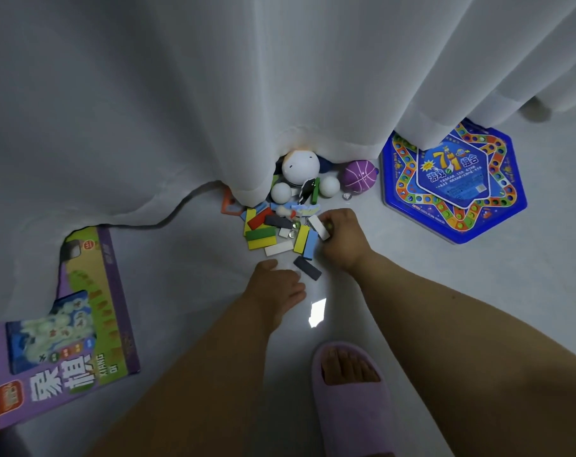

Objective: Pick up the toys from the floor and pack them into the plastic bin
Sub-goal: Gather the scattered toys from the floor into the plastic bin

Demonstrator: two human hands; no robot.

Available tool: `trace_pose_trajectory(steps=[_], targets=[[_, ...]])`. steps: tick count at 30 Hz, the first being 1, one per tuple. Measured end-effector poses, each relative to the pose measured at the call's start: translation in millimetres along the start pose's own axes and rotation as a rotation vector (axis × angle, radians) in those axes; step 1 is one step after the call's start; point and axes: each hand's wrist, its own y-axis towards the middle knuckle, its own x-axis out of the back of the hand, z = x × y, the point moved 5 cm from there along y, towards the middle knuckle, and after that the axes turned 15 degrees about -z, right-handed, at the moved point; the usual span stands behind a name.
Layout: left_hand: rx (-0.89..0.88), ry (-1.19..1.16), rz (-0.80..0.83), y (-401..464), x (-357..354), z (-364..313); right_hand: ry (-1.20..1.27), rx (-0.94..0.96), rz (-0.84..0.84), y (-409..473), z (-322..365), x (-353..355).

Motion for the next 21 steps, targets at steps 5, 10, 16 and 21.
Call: trace_pose_trajectory(steps=[5,10,16,21], targets=[[0.140,-0.180,0.021,2,1,-4,-0.051,0.060,0.085,-14,17,-13],[0.158,-0.247,0.001,9,11,1,-0.168,0.149,0.124,-27,36,-29],[0.171,-0.347,0.021,15,18,5,-0.138,0.108,0.166,-40,49,-42],[0.200,-0.372,0.025,15,32,8,-0.139,0.171,0.256,-49,62,-48]])
